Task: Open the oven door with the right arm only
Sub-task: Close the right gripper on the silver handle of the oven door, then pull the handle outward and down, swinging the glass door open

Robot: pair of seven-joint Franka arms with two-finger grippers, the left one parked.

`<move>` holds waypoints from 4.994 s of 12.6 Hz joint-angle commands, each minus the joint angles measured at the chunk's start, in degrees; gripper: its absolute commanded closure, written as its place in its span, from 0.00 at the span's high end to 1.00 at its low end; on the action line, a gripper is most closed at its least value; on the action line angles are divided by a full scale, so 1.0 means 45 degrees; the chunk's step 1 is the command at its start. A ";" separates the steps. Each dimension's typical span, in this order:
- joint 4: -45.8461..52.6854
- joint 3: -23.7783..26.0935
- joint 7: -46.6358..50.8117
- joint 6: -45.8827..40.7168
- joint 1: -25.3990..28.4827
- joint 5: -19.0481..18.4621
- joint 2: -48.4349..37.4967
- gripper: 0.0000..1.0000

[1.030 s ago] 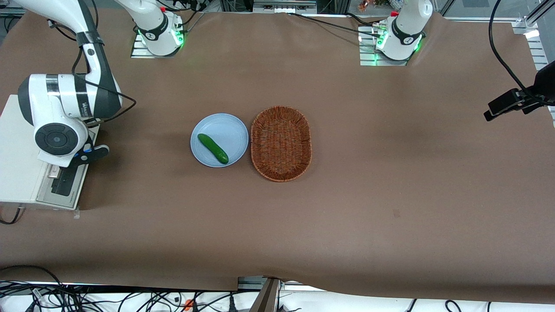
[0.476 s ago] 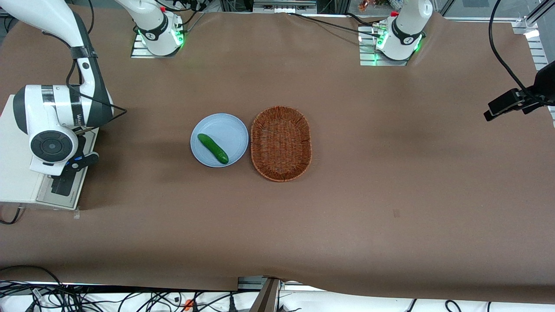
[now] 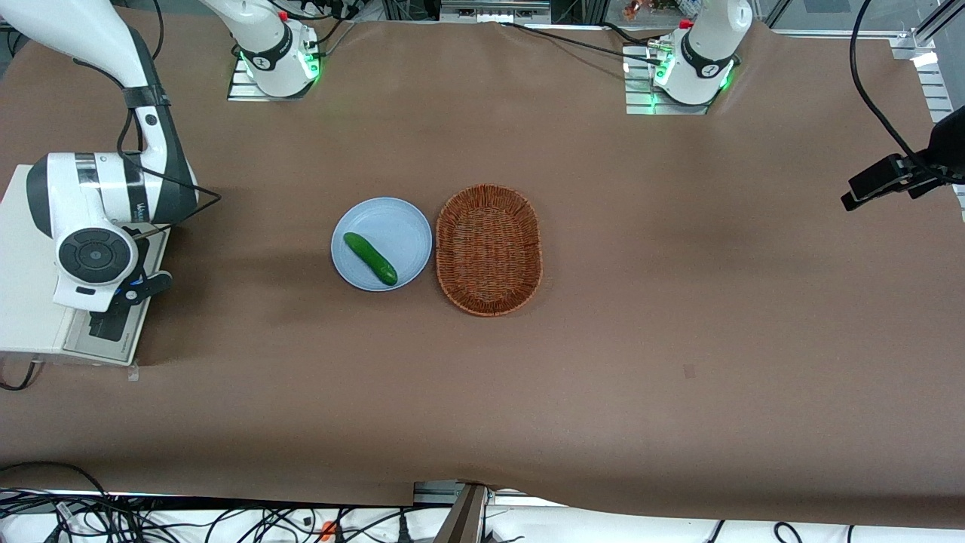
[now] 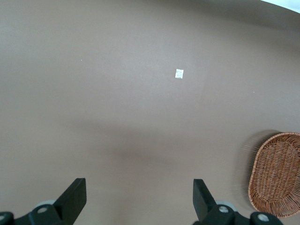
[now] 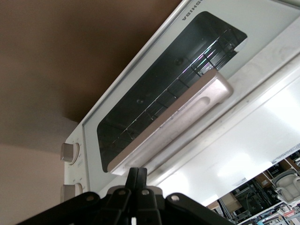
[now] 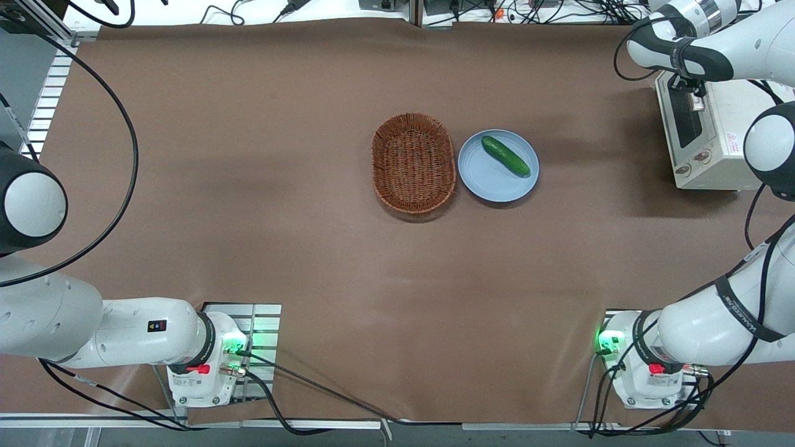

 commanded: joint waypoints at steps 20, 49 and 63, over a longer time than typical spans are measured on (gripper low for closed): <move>0.0388 0.0060 -0.0416 0.1114 -0.0340 0.0734 0.0957 0.00; 0.0544 0.0080 0.0581 0.2892 -0.0320 0.5536 0.2657 0.00; 0.0525 0.0235 0.3331 0.2346 -0.0028 0.8253 0.2833 0.00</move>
